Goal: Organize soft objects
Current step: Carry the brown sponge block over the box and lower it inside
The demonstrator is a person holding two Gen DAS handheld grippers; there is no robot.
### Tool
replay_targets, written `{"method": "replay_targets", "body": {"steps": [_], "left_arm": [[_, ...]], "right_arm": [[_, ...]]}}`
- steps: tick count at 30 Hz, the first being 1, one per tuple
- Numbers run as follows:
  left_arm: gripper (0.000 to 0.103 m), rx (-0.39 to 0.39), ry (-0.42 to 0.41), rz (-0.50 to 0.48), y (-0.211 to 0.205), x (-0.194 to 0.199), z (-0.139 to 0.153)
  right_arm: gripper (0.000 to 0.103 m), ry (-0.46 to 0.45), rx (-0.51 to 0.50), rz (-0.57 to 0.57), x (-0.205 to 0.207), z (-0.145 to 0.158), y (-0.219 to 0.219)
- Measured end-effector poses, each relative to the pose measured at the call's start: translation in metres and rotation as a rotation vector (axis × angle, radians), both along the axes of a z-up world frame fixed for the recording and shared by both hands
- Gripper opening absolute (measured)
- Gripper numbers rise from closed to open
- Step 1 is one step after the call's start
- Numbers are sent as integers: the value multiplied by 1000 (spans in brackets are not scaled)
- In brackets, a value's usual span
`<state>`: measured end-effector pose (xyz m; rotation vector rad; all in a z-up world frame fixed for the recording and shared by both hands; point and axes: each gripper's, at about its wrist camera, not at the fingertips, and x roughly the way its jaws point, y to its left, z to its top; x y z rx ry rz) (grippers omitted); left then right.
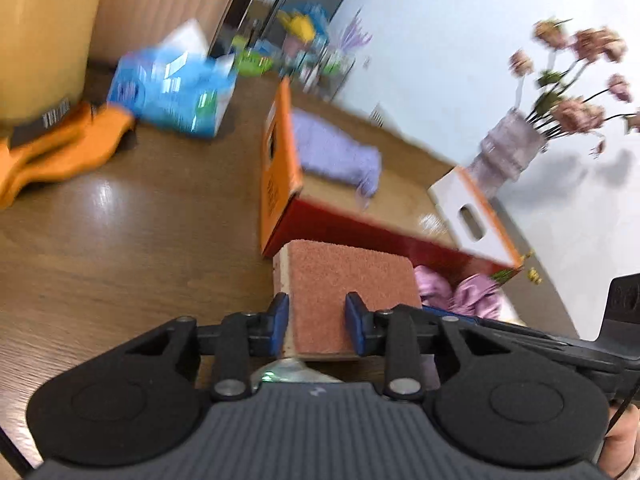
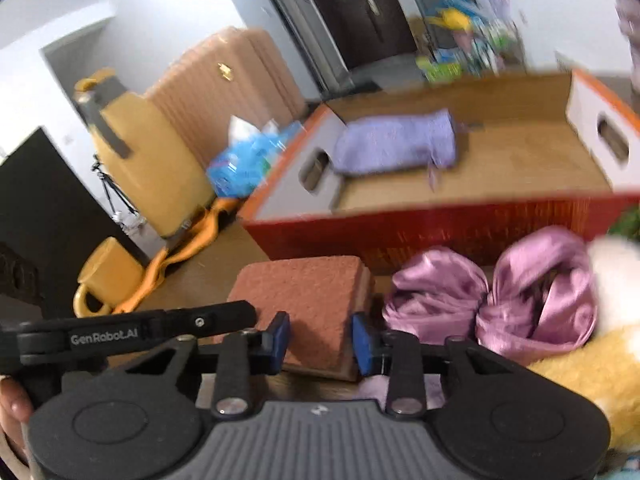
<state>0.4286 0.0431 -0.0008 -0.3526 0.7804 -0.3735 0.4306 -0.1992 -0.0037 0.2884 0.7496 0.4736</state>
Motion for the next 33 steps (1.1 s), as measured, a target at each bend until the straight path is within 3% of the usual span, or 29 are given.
{"method": "replay_targets", "body": {"steps": [4, 7, 12, 17, 25, 33], "left_arm": [[30, -17, -111, 2, -1, -37, 40], [30, -26, -163, -14, -8, -73, 58], [30, -41, -185, -45, -25, -139, 54], [29, -63, -142, -55, -37, -185, 41], [29, -22, -149, -62, -49, -217, 38], [29, -11, -176, -67, -55, -207, 50]], "right_arm": [[31, -127, 7, 18, -36, 41, -8], [29, -173, 19, 16, -70, 58, -20], [28, -180, 37, -10, -139, 57, -41], [24, -143, 87, -54, -192, 41, -61], [24, -142, 103, -67, -225, 31, -69], [24, -176, 99, -72, -216, 42, -73]]}}
